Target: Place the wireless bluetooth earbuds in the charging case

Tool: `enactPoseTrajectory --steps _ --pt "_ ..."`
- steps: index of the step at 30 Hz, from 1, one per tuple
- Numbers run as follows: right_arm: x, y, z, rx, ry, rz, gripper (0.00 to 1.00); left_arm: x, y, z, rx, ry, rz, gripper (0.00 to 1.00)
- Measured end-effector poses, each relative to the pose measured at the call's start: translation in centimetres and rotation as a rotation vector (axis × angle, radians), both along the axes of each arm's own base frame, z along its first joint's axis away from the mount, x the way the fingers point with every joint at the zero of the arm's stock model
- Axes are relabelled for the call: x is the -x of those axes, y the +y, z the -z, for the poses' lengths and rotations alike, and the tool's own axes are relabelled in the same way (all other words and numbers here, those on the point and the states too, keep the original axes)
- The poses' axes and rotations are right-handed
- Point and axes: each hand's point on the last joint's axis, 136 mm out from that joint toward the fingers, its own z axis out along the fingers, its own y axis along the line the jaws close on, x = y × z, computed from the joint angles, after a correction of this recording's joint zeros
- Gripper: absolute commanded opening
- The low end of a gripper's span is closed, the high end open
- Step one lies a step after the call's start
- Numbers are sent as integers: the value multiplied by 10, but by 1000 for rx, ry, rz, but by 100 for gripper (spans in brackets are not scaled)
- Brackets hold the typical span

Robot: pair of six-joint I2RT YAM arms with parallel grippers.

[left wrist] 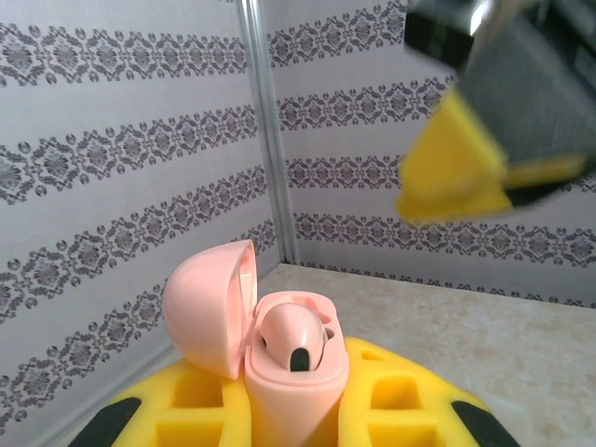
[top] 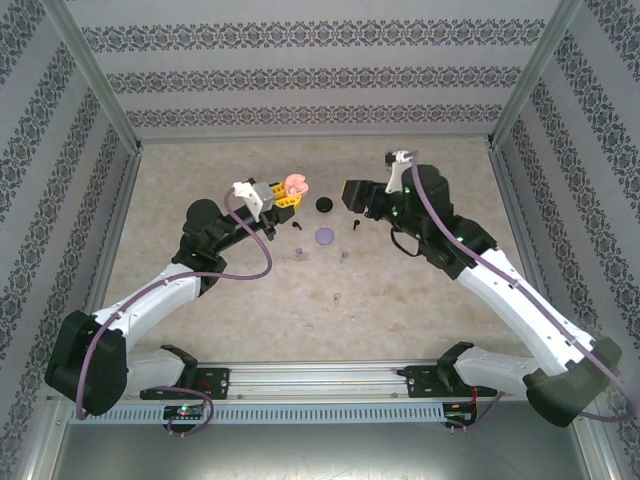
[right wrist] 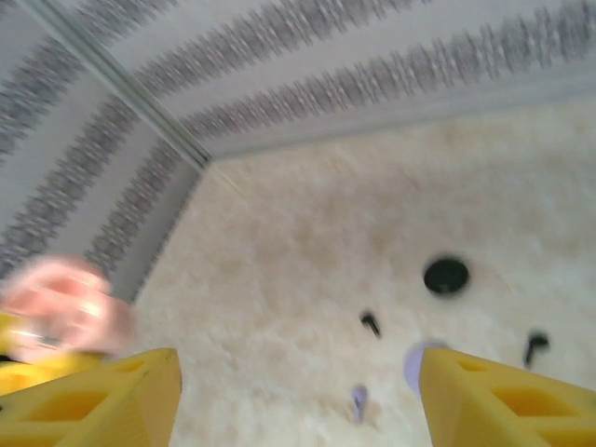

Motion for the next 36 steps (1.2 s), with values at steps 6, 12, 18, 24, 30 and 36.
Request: enactPoseTrajectory --steps 6,12,18,24,30,36 --pt "20 6 136 196 379 23 61 -3 9 1 17 -12 -63 0" --pt "67 21 218 390 603 15 60 -6 19 8 28 -8 -125 0" --pt "88 28 252 479 683 52 60 -4 26 7 48 -30 -163 0" --pt "95 35 272 549 722 73 58 -3 30 7 56 -37 -180 0" --pt "94 39 279 568 735 95 51 -1 32 2 67 -55 -183 0" --pt "91 40 290 594 751 122 45 0 32 4 67 -55 -184 0"
